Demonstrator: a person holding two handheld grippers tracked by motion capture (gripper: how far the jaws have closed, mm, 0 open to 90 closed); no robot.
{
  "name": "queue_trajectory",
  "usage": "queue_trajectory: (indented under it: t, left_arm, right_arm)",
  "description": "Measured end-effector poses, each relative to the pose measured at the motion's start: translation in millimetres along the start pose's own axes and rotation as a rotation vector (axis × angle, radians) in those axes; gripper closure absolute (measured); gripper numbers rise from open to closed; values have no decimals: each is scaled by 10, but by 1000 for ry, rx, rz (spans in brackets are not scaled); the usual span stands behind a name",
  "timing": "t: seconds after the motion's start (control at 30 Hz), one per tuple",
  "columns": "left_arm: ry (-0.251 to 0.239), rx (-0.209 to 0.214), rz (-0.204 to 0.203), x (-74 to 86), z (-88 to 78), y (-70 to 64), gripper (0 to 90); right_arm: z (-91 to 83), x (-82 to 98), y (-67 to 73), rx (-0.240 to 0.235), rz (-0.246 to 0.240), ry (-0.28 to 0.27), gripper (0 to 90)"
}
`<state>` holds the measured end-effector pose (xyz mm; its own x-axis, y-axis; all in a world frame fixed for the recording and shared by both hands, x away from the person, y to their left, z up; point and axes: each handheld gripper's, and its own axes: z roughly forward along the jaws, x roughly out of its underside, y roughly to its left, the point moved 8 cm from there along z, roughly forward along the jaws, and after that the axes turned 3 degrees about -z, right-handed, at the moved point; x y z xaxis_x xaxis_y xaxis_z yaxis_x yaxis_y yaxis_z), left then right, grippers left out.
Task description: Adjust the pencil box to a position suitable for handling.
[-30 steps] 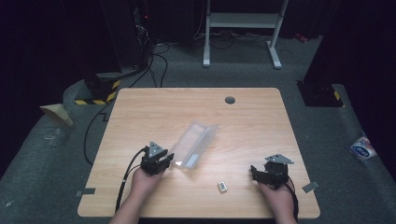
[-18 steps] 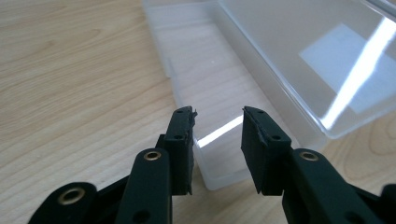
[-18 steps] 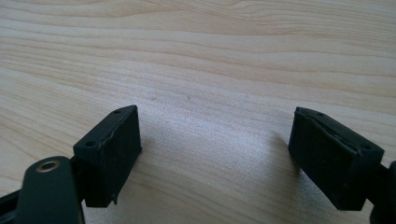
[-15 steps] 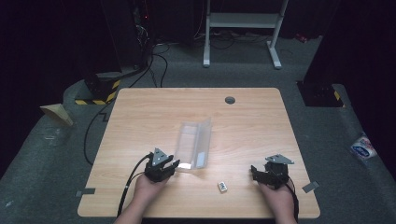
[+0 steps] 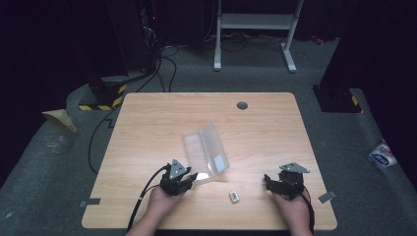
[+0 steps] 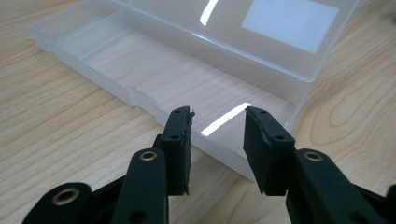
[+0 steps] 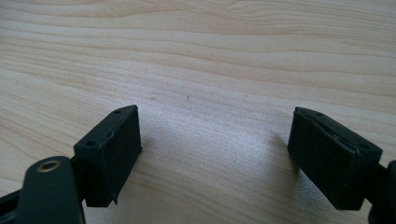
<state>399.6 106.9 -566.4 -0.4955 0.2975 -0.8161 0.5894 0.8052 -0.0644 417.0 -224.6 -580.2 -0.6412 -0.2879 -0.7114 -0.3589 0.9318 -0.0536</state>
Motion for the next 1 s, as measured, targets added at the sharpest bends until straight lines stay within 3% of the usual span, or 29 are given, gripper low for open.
queue_trajectory:
  t: [0.03,0.3,0.37,0.57,0.77,0.9,0.93,0.97,1.0]
  left_arm:
    - [-10,13,-18,-16,4,-17,614]
    - [-17,64,-3,-46,45,-165,599]
    - [-24,64,15,-56,47,-178,587]
    - [-49,51,-4,-105,-10,-126,561]
    - [-63,-13,-20,-126,-127,108,526]
    - [-55,-91,-29,-131,-238,401,515]
    - [-50,-109,-39,-118,-274,494,512]
    - [-32,-154,-46,-63,-341,660,507]
    - [-32,-154,-46,-63,-341,660,500]
  right_arm:
    - [0,0,0,0,0,0,168]
    - [0,0,0,0,0,0,168]
    - [0,0,0,0,0,0,168]
    - [0,0,0,0,0,0,168]
    - [0,0,0,-1,0,0,168]
    - [-12,4,-1,-2,0,-4,206]
    - [-15,4,0,-4,1,-7,214]
    - [-17,2,2,-8,-2,-10,231]
    - [-17,2,2,-8,-2,-10,231]
